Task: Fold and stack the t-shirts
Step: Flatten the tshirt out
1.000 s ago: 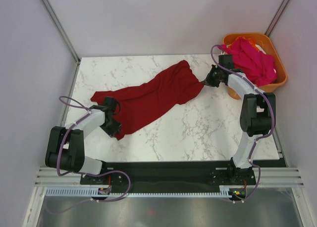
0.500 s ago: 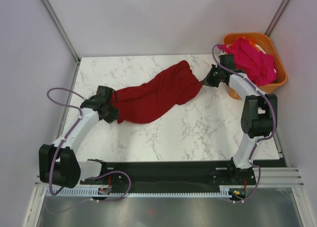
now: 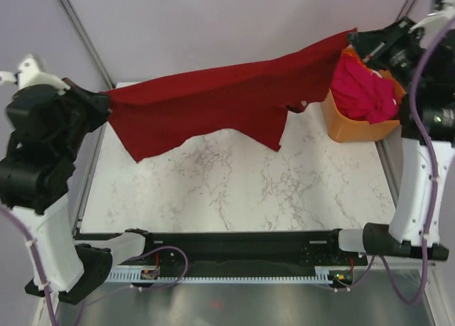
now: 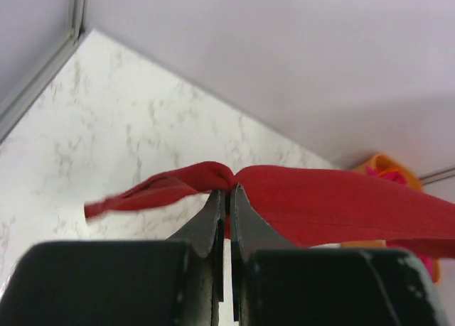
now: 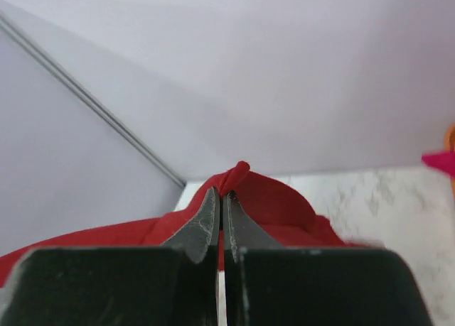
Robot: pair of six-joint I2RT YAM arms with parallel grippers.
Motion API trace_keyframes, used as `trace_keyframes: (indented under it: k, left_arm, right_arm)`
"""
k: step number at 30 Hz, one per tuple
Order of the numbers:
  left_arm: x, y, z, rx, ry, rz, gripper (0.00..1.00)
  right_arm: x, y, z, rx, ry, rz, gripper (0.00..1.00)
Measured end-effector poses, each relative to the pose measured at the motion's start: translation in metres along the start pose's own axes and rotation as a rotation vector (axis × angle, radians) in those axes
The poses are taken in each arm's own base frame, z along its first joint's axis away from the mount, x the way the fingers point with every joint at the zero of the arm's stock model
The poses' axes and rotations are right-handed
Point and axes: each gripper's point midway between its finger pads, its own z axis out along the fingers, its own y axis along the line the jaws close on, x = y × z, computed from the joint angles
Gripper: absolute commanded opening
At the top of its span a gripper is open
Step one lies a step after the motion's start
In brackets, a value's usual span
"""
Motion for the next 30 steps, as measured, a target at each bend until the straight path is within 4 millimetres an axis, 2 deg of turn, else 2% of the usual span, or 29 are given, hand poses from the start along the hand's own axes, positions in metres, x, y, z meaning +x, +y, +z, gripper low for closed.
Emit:
trace_keyframes:
  k: [2,3,5,7,10,11,13,15,16,18,20,21,23,24,25,27,28,29,30]
  left_arm:
    - [-0.032,-0.007,-0.033,0.062,-0.104,-0.012,0.02]
    - [-0.04,-0.006,-0.048,0.082,-0.136,-0.015,0.02]
    - [-0.044,0.002,-0.073,0.098,-0.171,-0.019,0.02]
    - [-0.045,0.014,-0.097,0.105,-0.207,-0.024,0.02]
    - [-0.043,0.027,-0.114,0.103,-0.235,-0.026,0.02]
    - [-0.041,0.029,-0.113,0.093,-0.236,-0.024,0.02]
    - [-0.035,0.031,-0.1,0.062,-0.212,-0.012,0.02]
    - [-0.025,0.03,-0.073,0.013,-0.158,0.013,0.02]
    - [-0.02,0.028,-0.054,-0.017,-0.125,0.029,0.02]
    - [-0.007,0.022,-0.006,-0.08,-0.05,0.063,0.02]
    - [0.014,0.023,0.052,-0.154,0.04,0.095,0.02]
    - [0.023,0.028,0.076,-0.185,0.08,0.103,0.02]
    - [0.056,0.048,0.14,-0.264,0.201,0.115,0.02]
    - [0.075,0.062,0.171,-0.305,0.267,0.12,0.02]
    - [0.097,0.077,0.201,-0.348,0.342,0.124,0.02]
    - [0.139,0.108,0.26,-0.413,0.468,0.129,0.02]
    - [0.159,0.121,0.28,-0.432,0.524,0.13,0.02]
    - [0.185,0.138,0.303,-0.459,0.595,0.13,0.02]
    - [0.208,0.152,0.322,-0.478,0.655,0.127,0.03]
  right_arm:
    - [-0.036,0.039,-0.036,-0.054,-0.109,-0.058,0.0]
    - [-0.047,0.061,-0.058,-0.086,-0.155,-0.084,0.0]
    - [-0.057,0.094,-0.099,-0.138,-0.219,-0.119,0.0]
    - [-0.062,0.117,-0.137,-0.157,-0.282,-0.139,0.0]
    - [-0.067,0.137,-0.168,-0.185,-0.334,-0.156,0.0]
    - [-0.069,0.141,-0.171,-0.196,-0.347,-0.161,0.0]
    - [-0.07,0.136,-0.161,-0.191,-0.335,-0.144,0.0]
    - [-0.069,0.119,-0.13,-0.173,-0.293,-0.113,0.0]
    - [-0.067,0.105,-0.106,-0.158,-0.256,-0.088,0.0]
    - [-0.058,0.067,-0.044,-0.121,-0.172,-0.036,0.0]
    - [-0.03,0.019,0.028,-0.062,-0.062,0.026,0.0]
    - [-0.007,-0.013,0.066,-0.011,0.0,0.06,0.0]
    - [0.056,-0.075,0.134,0.095,0.143,0.12,0.0]
    - [0.087,-0.099,0.157,0.138,0.203,0.14,0.0]
    - [0.13,-0.129,0.183,0.192,0.282,0.165,0.0]
    - [0.213,-0.179,0.218,0.28,0.426,0.204,0.0]
    - [0.25,-0.199,0.229,0.315,0.49,0.219,0.0]
    - [0.28,-0.214,0.238,0.341,0.536,0.228,0.0]
    - [0.309,-0.23,0.25,0.36,0.572,0.233,0.13]
